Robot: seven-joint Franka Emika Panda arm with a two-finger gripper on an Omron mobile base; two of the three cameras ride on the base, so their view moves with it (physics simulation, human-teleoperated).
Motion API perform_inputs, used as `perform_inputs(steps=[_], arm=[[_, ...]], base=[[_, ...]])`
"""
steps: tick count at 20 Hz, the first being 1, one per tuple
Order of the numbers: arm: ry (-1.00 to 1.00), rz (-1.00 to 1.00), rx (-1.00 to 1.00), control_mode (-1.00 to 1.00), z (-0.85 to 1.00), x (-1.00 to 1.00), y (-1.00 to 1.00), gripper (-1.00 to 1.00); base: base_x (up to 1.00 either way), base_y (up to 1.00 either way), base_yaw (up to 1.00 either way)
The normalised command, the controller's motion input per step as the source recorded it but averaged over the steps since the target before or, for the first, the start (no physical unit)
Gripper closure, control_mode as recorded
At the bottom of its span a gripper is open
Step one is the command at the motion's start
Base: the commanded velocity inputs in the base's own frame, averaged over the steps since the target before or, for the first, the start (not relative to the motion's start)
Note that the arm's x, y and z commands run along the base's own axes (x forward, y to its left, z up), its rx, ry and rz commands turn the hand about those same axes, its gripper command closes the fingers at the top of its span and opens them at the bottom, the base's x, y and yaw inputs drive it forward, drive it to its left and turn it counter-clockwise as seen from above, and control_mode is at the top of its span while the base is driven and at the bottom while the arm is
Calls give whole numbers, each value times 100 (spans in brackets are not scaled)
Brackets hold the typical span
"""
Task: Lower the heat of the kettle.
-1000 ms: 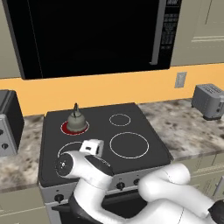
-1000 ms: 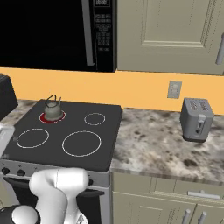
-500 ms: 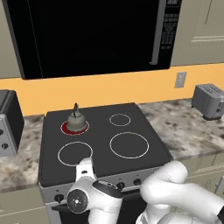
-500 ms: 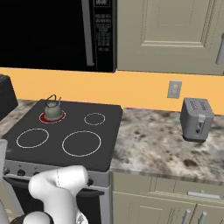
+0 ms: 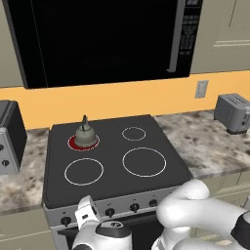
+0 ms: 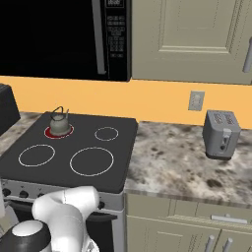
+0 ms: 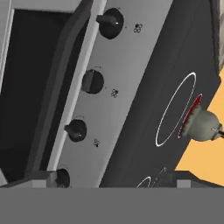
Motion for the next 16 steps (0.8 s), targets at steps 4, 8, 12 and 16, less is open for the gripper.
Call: perform_inputs(steps=[4,8,12,16], arm=[[-9,1,-21,-100,-41,-13,15,-100],[-12,0,-4,-100,-20,0,16,-100],[-12,0,0,-100,-8,1,18,-100],[-12,0,0,-100,-21,1,12,-100]], base=[[0,0,0],[0,0,0],[0,0,0],[0,0,0]])
